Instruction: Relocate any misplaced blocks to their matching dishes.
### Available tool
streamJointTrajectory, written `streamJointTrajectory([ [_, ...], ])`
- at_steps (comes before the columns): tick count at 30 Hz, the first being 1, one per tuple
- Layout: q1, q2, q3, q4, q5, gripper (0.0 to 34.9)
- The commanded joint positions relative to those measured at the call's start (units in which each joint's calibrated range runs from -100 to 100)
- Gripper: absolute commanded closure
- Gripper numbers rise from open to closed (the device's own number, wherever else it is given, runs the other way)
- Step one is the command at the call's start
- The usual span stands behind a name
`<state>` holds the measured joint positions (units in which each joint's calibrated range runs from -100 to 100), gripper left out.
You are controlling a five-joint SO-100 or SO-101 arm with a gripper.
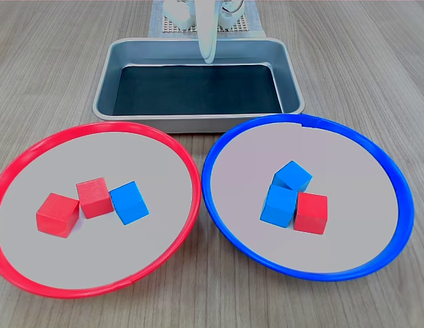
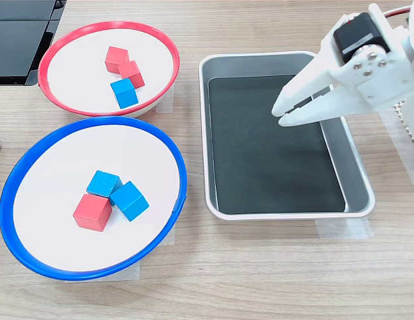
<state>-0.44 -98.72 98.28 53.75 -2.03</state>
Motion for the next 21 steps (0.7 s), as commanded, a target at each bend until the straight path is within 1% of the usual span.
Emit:
streamJointTrajectory([
  [1, 0.1, -0.3, -0.2, -0.1, 0.1, 34.6],
  [15, -0.2, 0.0, -0.3, -0.1, 0.2, 34.6],
  [21, 0.8, 5.6, -4.5, 0.3, 2.0, 34.6],
])
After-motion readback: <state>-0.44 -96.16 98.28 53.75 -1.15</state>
